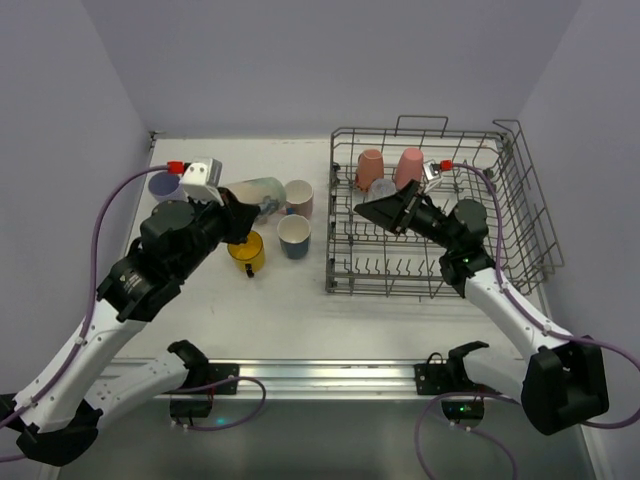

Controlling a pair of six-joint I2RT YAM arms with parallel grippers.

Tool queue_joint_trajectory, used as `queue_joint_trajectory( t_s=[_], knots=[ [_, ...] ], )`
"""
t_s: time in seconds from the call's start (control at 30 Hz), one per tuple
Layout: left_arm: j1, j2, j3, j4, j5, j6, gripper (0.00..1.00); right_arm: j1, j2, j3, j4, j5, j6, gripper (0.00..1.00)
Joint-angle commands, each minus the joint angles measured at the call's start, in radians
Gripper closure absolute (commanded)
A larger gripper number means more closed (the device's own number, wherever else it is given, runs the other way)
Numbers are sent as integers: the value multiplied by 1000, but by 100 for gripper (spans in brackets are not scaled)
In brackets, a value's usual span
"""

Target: Unload the cups from the dish rack

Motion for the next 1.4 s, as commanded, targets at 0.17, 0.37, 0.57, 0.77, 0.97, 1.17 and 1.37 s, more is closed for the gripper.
queue_joint_trajectory(
  t_s=[0.17,0.37,0.57,0.77,0.97,1.17,1.37],
  knots=[
    [-1,160,246,-243,-442,61,100,4,-41,45,-138,-33,-140,1],
    [172,200,152,-300,-355,56,100,22,-127,81,-374,79,-316,1],
    [396,214,39,-243,-166,102,100,22,-161,76,-451,137,-395,1],
    [560,301,-67,-168,55,126,100,22,-152,70,-462,142,-413,1],
    [611,393,-121,-118,160,141,100,22,-142,72,-479,148,-430,1],
    [611,446,-142,-116,166,161,100,22,-141,78,-501,180,-447,1],
    [610,467,-139,-127,152,173,80,21,-132,93,-533,225,-471,1]
  ],
)
